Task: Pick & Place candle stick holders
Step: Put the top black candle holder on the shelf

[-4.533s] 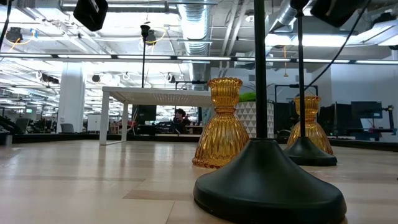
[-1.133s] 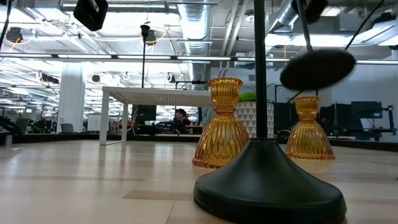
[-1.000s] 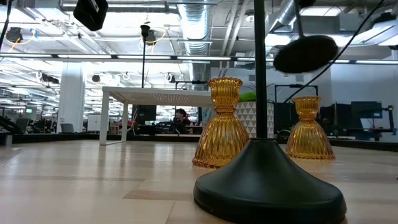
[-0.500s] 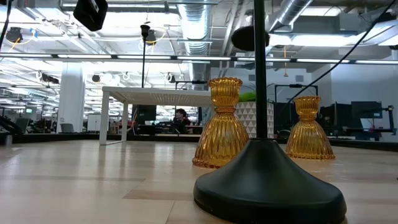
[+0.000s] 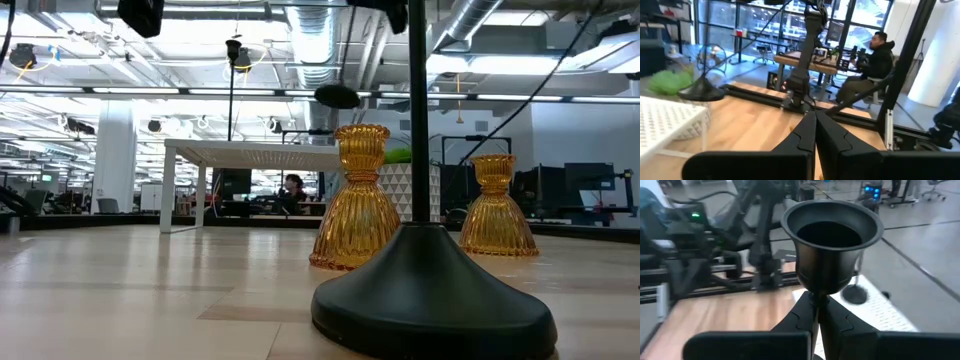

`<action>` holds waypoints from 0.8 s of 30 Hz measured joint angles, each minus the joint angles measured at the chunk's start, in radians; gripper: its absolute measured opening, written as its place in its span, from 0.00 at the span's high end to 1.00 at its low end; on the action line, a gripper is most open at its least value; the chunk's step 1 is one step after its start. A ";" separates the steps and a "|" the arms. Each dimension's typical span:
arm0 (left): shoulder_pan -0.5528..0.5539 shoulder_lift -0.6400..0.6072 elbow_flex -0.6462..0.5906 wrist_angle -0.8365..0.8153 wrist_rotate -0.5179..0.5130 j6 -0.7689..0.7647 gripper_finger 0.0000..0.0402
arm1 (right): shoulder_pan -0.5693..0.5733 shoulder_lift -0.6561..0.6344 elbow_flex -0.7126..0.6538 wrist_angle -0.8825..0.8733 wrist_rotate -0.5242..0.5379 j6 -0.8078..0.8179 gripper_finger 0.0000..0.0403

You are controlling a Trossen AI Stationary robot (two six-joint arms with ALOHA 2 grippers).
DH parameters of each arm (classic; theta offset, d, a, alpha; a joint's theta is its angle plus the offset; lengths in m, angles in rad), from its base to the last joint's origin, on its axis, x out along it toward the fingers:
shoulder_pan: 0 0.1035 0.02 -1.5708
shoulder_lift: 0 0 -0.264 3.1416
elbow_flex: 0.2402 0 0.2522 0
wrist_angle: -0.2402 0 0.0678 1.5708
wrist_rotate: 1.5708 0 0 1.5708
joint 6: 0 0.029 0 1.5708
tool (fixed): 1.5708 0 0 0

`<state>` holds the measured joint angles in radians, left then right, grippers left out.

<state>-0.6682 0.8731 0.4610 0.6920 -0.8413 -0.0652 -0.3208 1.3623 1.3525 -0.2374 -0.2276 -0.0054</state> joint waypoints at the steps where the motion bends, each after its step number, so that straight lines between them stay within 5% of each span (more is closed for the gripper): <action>1: 0.000 -0.014 0.000 -0.008 -0.017 0.021 0.98 | -0.019 0.029 0.041 -0.012 -0.013 -0.007 1.00; 11: 0.000 -0.082 0.001 -0.098 -0.201 0.070 0.98 | -0.152 0.293 0.373 -0.168 -0.019 -0.062 1.00; 18: 0.000 -0.080 0.001 -0.130 -0.341 0.086 0.98 | -0.252 0.373 0.398 -0.177 -0.063 -0.076 1.00; 24: 0.027 -0.081 0.001 -0.128 -0.365 0.092 0.98 | -0.305 0.396 0.398 -0.178 -0.086 -0.074 1.00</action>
<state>-0.6415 0.7921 0.4618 0.5640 -1.2064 0.0265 -0.6257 1.7584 1.7508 -0.4156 -0.3139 -0.0796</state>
